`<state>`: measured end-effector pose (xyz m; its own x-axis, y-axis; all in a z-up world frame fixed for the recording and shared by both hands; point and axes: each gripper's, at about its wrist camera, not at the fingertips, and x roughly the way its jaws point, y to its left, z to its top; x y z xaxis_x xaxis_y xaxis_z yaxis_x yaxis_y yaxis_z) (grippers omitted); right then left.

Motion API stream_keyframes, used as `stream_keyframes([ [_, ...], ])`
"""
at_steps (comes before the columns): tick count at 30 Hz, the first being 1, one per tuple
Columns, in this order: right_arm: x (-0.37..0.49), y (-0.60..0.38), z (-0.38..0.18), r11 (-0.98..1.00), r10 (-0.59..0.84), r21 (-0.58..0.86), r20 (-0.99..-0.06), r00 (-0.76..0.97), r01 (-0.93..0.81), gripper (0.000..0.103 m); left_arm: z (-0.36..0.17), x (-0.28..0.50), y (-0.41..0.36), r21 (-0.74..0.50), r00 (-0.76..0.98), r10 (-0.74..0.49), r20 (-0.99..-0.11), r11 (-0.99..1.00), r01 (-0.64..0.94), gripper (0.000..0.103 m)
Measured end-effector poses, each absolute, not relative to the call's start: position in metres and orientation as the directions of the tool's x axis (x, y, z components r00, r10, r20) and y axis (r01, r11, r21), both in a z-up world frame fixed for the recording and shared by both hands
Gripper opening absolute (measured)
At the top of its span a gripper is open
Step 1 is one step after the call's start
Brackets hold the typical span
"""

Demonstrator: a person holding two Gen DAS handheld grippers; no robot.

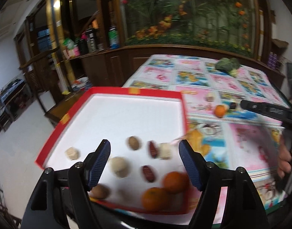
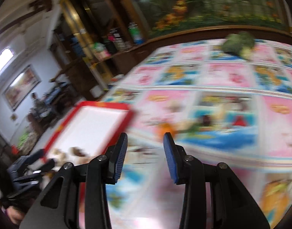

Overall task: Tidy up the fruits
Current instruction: 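Grasp a dark red date with the right tool while the left tool grasps a mandarin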

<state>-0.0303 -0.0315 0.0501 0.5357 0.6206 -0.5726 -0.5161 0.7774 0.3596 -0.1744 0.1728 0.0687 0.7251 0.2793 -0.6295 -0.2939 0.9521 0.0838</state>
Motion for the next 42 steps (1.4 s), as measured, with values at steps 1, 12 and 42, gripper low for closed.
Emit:
stream_keyframes([
  [1,-0.022,-0.041,0.046,0.802,0.588,0.343,-0.591,0.551,-0.488,0.041,0.07,-0.17,0.166,0.075,0.73,0.253,-0.635,0.961,-0.268,0.078],
  [12,0.019,-0.027,0.025,0.855,0.489,0.263,-0.698,0.523,-0.448,0.041,0.054,-0.119,0.116,0.059,0.692,0.134,-0.709,0.99,-0.131,0.078],
  [42,0.062,-0.082,0.039,0.869,0.491,0.435,-0.698,0.521,-0.236,0.026,0.013,0.0,0.076,0.11,0.588,0.168,-0.791,0.985,-0.133,0.077],
])
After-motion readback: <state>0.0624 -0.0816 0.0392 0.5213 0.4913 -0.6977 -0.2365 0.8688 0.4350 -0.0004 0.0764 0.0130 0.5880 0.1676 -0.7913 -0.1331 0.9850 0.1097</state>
